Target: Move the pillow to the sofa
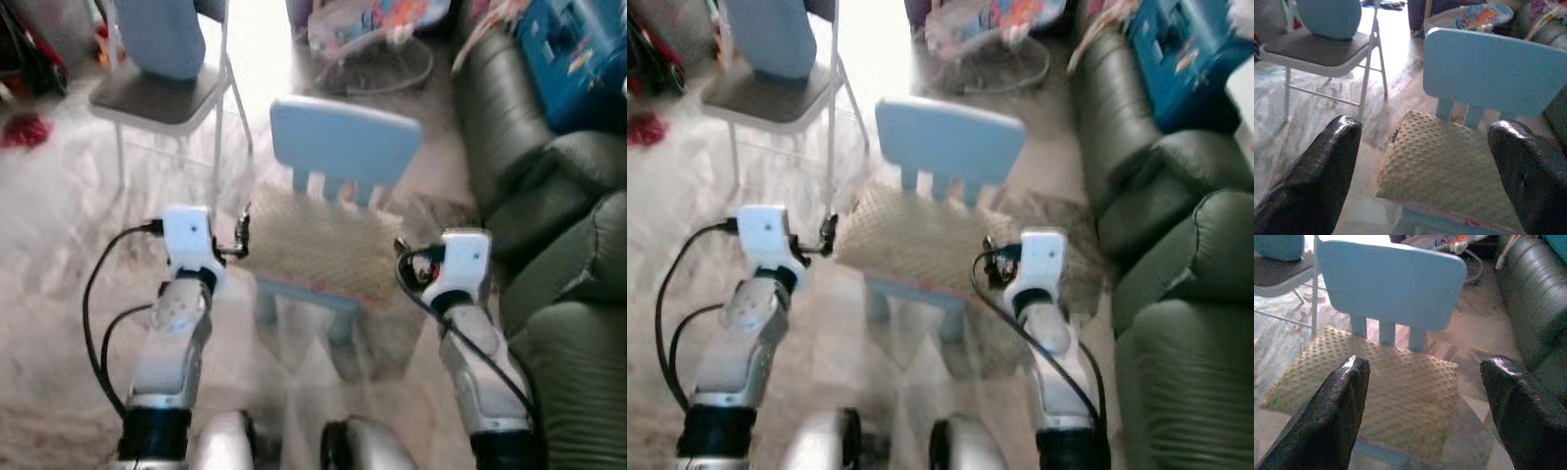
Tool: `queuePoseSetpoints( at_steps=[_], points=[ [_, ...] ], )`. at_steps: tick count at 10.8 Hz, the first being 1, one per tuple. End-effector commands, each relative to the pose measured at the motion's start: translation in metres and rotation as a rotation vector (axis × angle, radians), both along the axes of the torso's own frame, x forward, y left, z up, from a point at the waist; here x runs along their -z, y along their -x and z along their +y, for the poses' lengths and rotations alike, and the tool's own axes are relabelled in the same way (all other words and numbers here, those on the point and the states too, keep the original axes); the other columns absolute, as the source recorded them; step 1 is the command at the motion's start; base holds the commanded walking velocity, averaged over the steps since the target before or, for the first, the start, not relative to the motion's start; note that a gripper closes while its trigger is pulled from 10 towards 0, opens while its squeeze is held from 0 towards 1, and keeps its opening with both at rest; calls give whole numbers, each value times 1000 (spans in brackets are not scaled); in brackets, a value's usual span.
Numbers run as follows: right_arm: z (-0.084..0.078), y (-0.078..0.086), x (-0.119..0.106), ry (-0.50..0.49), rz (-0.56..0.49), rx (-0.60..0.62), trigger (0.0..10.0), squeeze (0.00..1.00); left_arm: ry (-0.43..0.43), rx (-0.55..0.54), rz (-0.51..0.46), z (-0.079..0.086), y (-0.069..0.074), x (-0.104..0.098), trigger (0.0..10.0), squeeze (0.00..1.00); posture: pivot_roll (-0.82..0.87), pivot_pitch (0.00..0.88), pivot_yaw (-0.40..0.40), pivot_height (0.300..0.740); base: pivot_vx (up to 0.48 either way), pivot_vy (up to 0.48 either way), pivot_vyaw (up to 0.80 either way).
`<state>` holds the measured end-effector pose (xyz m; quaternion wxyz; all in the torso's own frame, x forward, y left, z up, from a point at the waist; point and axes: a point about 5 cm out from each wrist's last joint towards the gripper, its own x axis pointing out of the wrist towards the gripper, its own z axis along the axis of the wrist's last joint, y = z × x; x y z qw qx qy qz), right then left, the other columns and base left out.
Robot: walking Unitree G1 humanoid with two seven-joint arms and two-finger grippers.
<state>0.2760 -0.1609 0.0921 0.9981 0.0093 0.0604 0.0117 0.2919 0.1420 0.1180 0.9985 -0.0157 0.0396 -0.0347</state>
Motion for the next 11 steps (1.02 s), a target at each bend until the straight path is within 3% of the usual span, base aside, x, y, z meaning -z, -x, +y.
queuePoseSetpoints(
  at_steps=[1,3,8,11],
  points=[
    [-6,5,0,1,15,28,10000,0,-9,24,-7,0,5,-2,10000,0,-28,218,-70,740,0,0,0],
    [-4,10,-1,13,24,14,10000,0,-6,18,6,3,11,-1,10000,0,-40,250,-67,740,197,0,-400],
    [-6,18,1,12,47,44,10000,0,-19,49,13,0,12,-6,10000,0,-42,283,-47,740,364,313,0],
    [-4,17,-1,5,47,38,10000,0,-14,80,23,-5,15,-4,10000,0,-44,290,-46,740,460,0,-667]
  ],
)
